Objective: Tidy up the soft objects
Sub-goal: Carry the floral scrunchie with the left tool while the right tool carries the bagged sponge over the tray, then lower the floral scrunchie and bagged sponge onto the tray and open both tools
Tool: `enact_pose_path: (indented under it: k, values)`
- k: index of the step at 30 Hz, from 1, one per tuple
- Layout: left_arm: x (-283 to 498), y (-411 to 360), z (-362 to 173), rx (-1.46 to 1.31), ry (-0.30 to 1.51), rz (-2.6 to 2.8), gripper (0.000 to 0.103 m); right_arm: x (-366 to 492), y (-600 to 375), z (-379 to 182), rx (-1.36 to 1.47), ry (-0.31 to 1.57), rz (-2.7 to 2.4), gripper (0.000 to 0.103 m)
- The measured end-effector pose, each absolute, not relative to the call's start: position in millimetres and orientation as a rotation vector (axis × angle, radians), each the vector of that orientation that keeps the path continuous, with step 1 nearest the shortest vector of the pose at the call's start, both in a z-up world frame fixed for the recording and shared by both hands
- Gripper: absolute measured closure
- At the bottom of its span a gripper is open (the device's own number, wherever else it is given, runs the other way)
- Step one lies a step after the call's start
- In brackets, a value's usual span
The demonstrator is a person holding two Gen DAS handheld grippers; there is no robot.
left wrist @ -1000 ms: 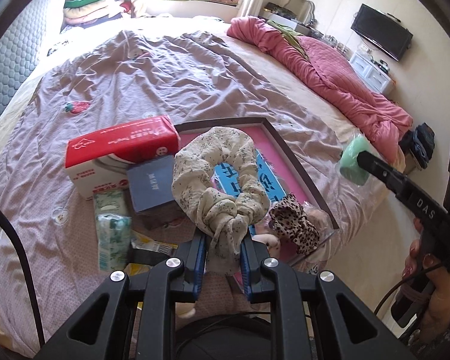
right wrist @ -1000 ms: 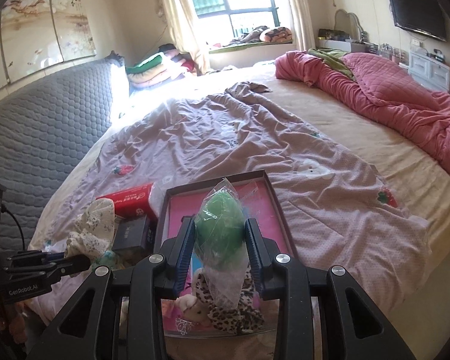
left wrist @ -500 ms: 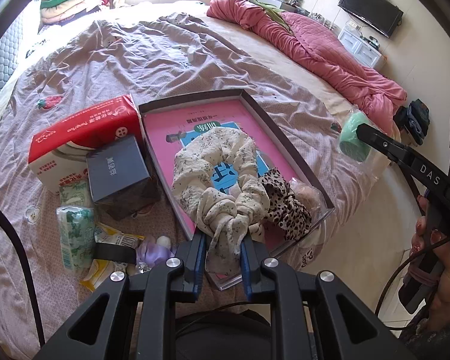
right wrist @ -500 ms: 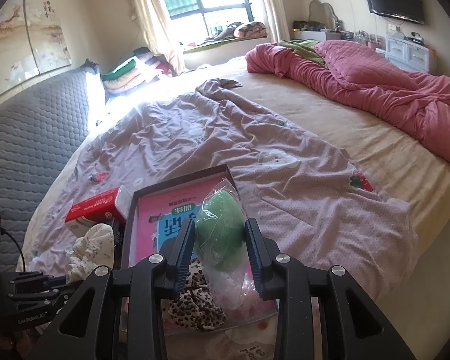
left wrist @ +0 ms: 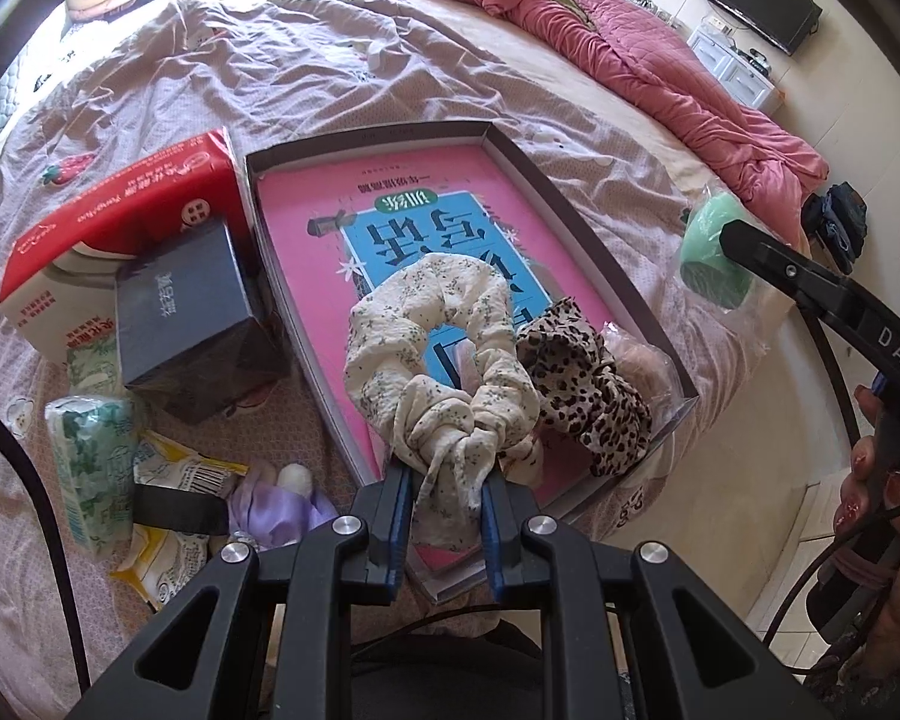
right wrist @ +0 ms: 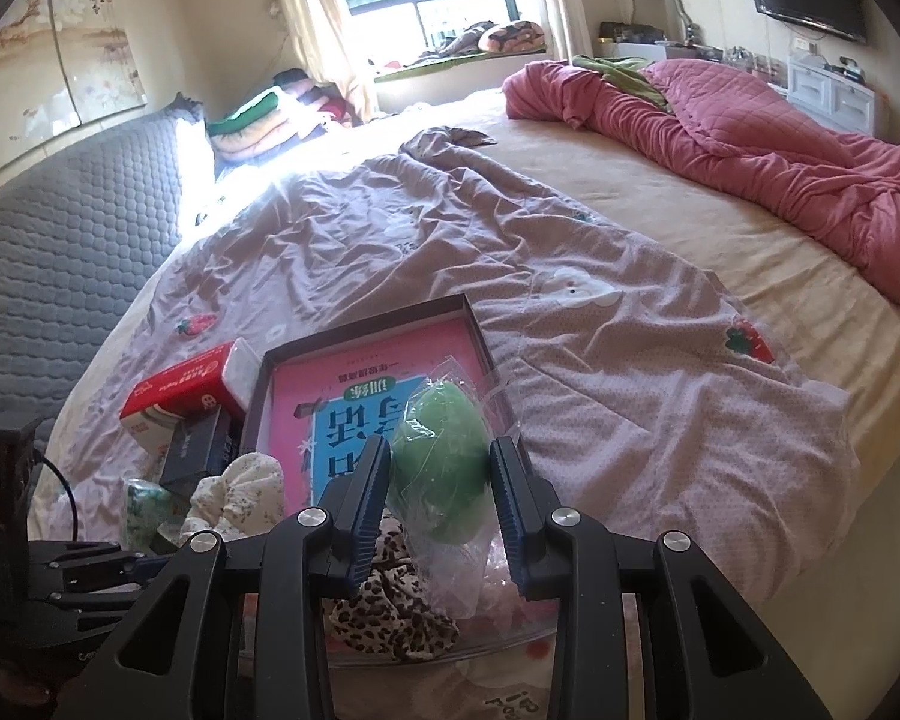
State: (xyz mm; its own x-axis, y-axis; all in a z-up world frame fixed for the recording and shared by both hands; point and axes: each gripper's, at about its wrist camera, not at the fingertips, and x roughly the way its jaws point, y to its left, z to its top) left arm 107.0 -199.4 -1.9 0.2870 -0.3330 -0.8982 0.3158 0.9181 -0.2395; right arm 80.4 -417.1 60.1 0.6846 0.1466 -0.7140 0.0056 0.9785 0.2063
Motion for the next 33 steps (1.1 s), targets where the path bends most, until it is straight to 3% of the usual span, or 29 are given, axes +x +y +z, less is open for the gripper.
enact_pose_path:
  k: [33]
  values:
    - [124.5, -206.8, -31.2, -0.016, 1.253, -0.457, 0.083, 132.3, -405.9, -12.2, 0.194, 0.957, 0.030, 0.068]
